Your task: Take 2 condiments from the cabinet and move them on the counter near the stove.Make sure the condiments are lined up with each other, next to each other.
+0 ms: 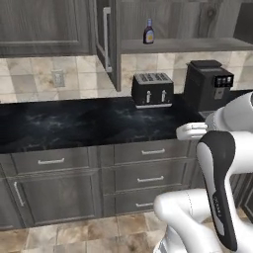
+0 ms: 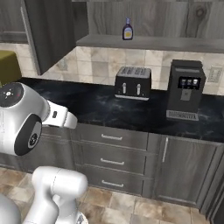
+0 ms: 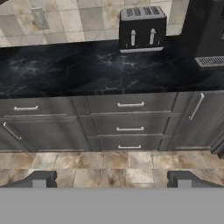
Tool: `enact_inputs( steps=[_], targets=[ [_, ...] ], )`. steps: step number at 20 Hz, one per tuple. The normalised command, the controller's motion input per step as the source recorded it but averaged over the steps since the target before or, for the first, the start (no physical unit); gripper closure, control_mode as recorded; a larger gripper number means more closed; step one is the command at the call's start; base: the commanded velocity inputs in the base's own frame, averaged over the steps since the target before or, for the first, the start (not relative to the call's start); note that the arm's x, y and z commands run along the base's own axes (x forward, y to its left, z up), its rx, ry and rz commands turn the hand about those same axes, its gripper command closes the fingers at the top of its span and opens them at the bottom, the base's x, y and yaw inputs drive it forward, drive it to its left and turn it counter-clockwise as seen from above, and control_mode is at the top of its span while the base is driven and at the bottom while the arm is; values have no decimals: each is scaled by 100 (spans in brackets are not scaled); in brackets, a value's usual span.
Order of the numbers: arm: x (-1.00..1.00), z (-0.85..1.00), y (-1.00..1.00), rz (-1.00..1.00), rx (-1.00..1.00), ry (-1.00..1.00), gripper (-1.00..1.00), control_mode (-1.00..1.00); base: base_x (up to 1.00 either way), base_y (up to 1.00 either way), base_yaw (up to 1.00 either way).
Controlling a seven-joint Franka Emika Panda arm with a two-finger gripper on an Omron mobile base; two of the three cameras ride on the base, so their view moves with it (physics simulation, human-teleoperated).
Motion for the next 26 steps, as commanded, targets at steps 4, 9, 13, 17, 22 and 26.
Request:
enact_inputs(
  steps=[4, 9, 13, 17, 22, 26],
  targets=[
    [0, 0, 0, 0, 0, 0, -100, 100, 8, -29, 10],
    [0, 0, 0, 0, 0, 0, -100, 100, 13, -18, 4],
    [0, 0, 0, 0, 0, 0, -100, 100, 27, -16, 0],
    [0, 0, 0, 0, 0, 0, -100, 100, 43, -29, 0],
    [0, 0, 0, 0, 0, 0, -100, 100, 48, -34, 0],
    [0, 0, 0, 0, 0, 0, -100, 100, 49, -31, 0]
  ],
)
